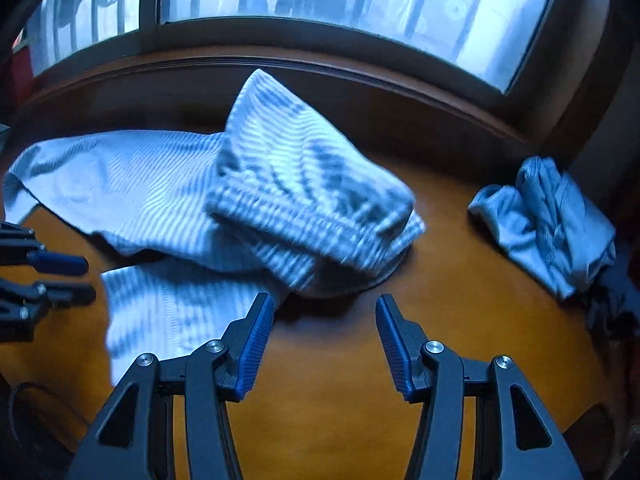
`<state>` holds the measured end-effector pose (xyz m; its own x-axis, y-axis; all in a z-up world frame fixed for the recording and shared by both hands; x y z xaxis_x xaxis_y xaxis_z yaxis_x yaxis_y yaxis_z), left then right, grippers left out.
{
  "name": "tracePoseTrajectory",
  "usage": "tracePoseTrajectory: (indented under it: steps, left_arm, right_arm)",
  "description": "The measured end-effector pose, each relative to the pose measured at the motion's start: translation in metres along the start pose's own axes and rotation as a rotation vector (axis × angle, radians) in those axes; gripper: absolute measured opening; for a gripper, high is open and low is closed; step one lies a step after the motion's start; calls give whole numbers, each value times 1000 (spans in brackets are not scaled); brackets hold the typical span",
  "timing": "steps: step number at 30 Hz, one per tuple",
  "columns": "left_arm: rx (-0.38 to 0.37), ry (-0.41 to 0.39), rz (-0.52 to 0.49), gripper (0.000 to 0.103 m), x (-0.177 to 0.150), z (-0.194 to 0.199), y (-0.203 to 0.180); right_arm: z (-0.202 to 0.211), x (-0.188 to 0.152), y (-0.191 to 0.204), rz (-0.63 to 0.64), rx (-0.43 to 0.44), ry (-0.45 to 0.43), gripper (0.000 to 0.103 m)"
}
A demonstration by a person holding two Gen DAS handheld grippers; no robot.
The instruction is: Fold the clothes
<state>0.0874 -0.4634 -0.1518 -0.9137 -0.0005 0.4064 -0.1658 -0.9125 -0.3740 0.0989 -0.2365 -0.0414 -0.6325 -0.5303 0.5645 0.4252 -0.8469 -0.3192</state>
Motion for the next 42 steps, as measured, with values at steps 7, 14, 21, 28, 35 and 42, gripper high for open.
tracePoseTrajectory:
  steps: [7,14,21,28,35,42]
  left_arm:
    - [3,-6,61,35,7,-32,-19]
    - [106,-19,27,10,21,-53,-44]
    - [197,-115,48,3,23,-25,-52]
    - [335,-285,175,3,11,57,-25]
    - [452,-325,276,3,-12,85,2]
    - [446,-295,343,4,-38,80,19]
  right_arm:
    - [-22,6,0,106,73,-37,59]
    - [-54,12,-8,73,189,-15,61]
    - [-55,10,-5,11,327,44,22]
    - [21,42,-53,-196,653,-92,19]
    - [-22,84,-86,-408,570,-84,19]
    - [-98,64,-95,-470,316,138,26]
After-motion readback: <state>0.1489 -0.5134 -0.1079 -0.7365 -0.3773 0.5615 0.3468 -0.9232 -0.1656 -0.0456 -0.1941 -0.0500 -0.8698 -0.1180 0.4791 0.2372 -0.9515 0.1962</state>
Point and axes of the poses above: each gripper's, at about its wrist camera, not at the fingertips, and z roughly against the way its jaws point, y to its left, x to its top, the point moved 2 cm from there along -z, roughly the way its jaws point, and after that the axes turned 8 degrees about -x, right-handed, at the moved point
